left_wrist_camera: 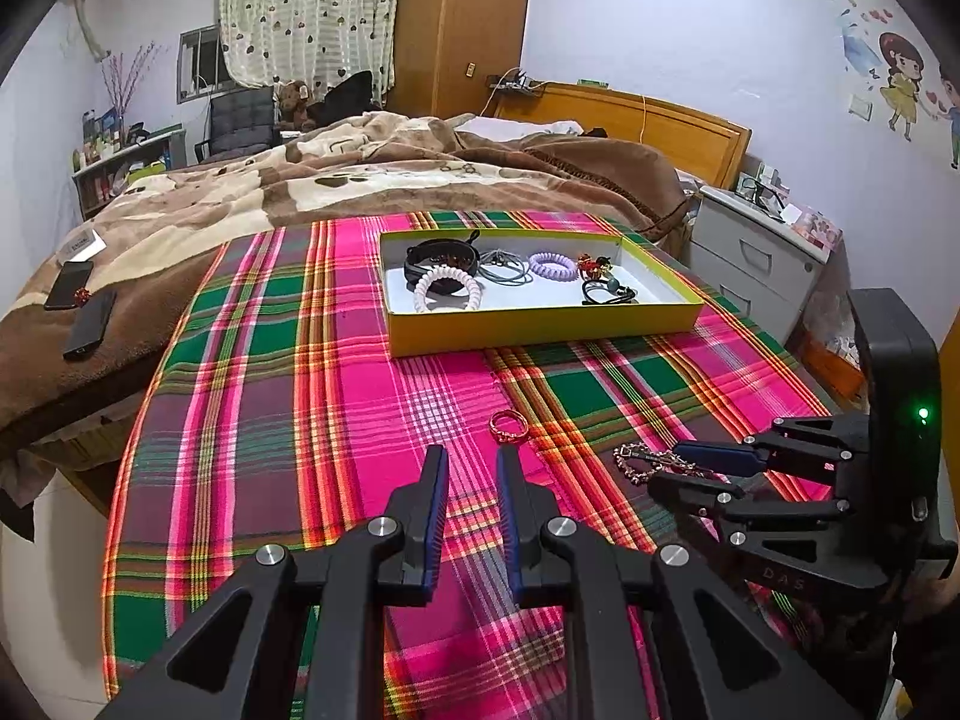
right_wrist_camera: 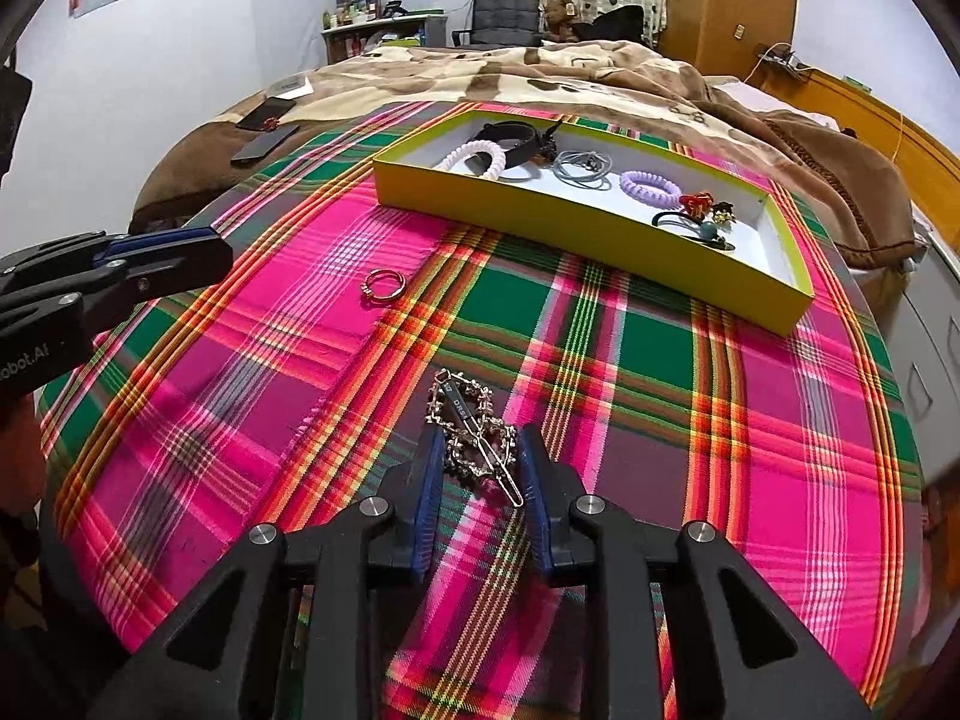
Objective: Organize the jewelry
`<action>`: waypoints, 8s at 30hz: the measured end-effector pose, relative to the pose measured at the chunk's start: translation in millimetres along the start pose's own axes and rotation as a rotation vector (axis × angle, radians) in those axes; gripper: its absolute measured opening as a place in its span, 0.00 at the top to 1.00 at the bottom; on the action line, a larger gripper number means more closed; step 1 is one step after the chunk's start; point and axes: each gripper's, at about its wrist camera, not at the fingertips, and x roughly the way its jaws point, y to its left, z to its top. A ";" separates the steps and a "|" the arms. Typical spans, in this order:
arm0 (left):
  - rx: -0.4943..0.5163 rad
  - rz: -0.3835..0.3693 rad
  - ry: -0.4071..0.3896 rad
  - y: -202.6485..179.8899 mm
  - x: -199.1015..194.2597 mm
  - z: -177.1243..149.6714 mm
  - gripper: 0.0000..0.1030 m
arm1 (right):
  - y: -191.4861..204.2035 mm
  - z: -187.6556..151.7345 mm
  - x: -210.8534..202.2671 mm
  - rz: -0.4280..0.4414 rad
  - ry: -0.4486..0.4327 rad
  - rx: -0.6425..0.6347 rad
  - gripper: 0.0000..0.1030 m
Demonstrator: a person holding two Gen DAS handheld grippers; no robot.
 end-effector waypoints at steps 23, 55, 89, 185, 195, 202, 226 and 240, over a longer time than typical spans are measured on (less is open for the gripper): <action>0.042 -0.030 0.156 -28.4 76.7 18.8 0.69 | -30.2 -3.4 -15.4 0.006 -0.047 0.136 0.75; 0.071 -0.068 0.031 -39.8 42.9 50.4 0.79 | -57.0 14.4 -39.7 -0.024 -0.127 0.215 0.75; 0.116 -0.081 0.029 -32.6 143.1 127.2 0.79 | -131.1 93.8 25.0 -0.077 -0.091 0.254 0.75; 0.061 0.073 -0.101 -55.5 -35.0 -16.5 0.71 | -26.7 -38.1 -105.7 -0.117 -0.237 0.238 0.60; 0.068 0.079 -0.122 -55.9 -43.6 -24.6 0.71 | -19.3 -40.0 -109.6 -0.117 -0.244 0.226 0.60; 0.067 0.080 -0.122 -55.4 -43.2 -25.5 0.71 | -16.8 -40.2 -108.5 -0.111 -0.237 0.222 0.60; 0.062 0.086 -0.117 -53.4 -40.9 -25.3 0.71 | -16.6 -40.6 -103.8 -0.109 -0.224 0.227 0.60; 0.061 0.089 -0.122 -53.2 -41.0 -26.0 0.71 | -16.7 -40.5 -103.7 -0.109 -0.223 0.227 0.60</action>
